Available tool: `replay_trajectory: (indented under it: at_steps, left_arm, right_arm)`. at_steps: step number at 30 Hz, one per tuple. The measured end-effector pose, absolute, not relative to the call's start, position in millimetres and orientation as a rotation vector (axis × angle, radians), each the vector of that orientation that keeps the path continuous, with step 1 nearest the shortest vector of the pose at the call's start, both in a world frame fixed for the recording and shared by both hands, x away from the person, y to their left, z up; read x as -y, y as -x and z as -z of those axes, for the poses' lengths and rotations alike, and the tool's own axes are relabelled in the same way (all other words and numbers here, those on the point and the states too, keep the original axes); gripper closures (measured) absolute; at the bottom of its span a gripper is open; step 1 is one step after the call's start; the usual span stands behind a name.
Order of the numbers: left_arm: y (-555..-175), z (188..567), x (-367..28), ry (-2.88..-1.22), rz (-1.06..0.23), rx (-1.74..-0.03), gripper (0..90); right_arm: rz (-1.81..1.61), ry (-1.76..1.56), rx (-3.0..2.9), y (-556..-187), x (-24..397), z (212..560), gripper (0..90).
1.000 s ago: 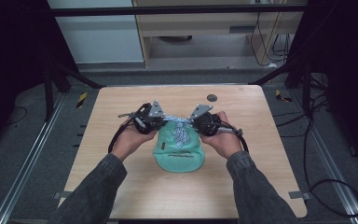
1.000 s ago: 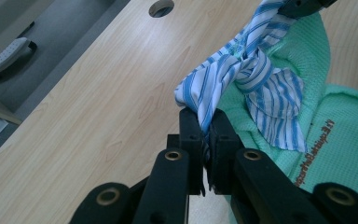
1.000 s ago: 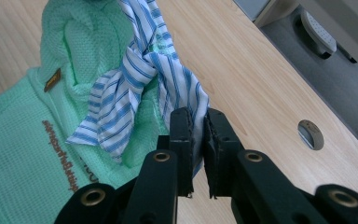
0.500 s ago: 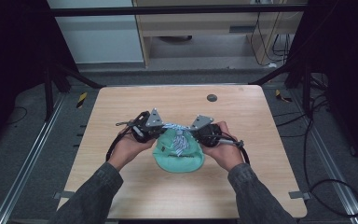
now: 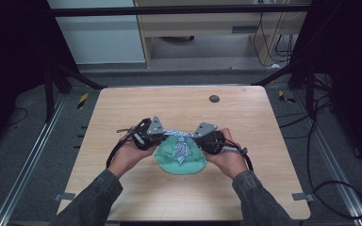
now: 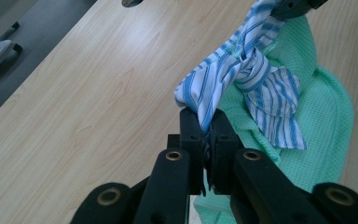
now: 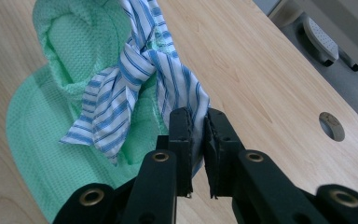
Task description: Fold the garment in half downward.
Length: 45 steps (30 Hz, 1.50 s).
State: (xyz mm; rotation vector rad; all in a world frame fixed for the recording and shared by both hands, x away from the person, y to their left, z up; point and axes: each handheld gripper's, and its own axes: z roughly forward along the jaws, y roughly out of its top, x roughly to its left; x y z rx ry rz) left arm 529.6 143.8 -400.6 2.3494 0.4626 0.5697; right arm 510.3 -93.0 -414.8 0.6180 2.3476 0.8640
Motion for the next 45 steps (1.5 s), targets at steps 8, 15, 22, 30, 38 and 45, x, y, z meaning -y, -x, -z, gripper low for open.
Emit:
replay_trajectory:
  at_steps: [8,15,22,30,38,45]
  left_arm:
    - [-523.4,407.6,-146.4,-2.345,-0.551,-0.464,86.8]
    - [-519.9,408.5,-148.6,-2.342,-0.547,-0.469,86.8]
    - [-515.3,413.2,-150.0,-2.347,-0.523,-0.481,86.6]
    - [-509.1,420.6,-152.5,-2.335,-0.499,-0.497,86.5]
    - [-503.2,424.1,-152.4,-2.327,-0.496,-0.491,86.4]
    - [-493.5,428.2,-155.0,-2.310,-0.479,-0.489,86.0]
  right_arm:
    - [-0.868,-0.607,-2.360,-505.1,92.7,419.4,81.8]
    - [-0.872,-0.596,-2.366,-501.8,91.8,420.4,81.8]
    - [-0.879,-0.582,-2.378,-496.5,91.9,423.1,81.8]
    - [-0.887,-0.578,-2.391,-489.9,92.3,429.5,81.8]
    - [-0.891,-0.576,-2.394,-483.4,93.2,433.8,81.3]
    - [-0.898,-0.567,-2.398,-475.6,94.8,437.0,80.3]
